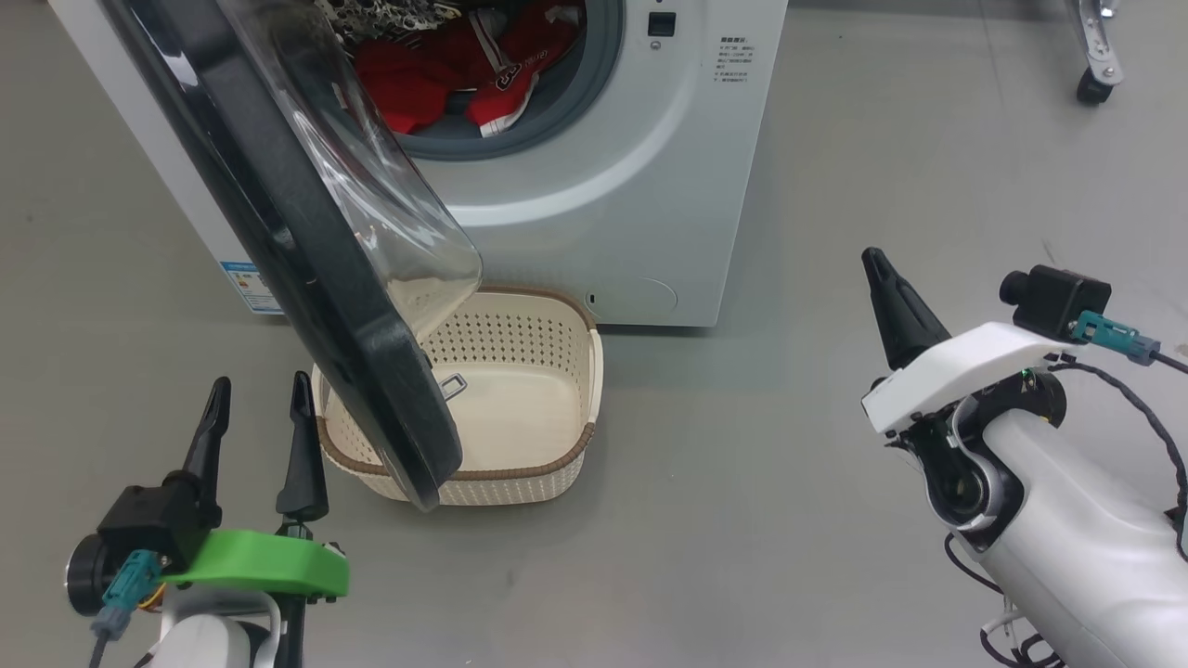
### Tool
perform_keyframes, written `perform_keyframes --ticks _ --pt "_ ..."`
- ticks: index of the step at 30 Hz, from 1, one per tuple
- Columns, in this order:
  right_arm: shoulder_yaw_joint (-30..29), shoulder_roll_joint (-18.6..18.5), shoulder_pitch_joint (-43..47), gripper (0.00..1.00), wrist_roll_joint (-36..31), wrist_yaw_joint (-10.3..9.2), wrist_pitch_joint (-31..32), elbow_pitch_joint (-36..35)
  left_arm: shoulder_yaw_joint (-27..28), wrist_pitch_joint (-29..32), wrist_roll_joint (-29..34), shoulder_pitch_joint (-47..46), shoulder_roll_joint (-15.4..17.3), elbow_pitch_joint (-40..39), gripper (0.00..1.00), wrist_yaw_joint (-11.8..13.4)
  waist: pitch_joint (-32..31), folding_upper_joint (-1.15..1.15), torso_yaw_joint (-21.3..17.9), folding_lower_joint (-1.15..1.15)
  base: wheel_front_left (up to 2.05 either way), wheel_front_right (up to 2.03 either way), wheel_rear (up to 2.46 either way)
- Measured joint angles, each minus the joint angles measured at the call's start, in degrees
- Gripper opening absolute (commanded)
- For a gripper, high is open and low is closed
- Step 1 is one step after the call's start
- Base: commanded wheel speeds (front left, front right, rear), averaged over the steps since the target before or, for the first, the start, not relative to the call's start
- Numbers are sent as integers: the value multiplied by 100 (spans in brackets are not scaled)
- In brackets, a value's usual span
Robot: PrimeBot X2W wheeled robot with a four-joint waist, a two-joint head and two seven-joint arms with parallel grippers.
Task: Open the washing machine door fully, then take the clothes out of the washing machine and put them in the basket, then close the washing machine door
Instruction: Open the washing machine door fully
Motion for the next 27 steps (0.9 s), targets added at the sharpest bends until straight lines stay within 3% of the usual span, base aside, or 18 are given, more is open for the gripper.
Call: perform_keyframes --ticks 9,16,27 --pt "90 -222 327 0 -1078 -449 135 -2 257 0 35 129 1 -27 100 0 -150 0 -206 0 0 0 0" --pt "-649 -293 594 0 -2025 -837 162 -409 276 0 45 186 0 -59 100 -9 -188 0 -329 0 0 0 0" --pt "-1346 -44 1499 0 -3072 -1027 162 -1016 339 0 45 199 2 -80 100 -56 -168 0 -433 0 0 0 0"
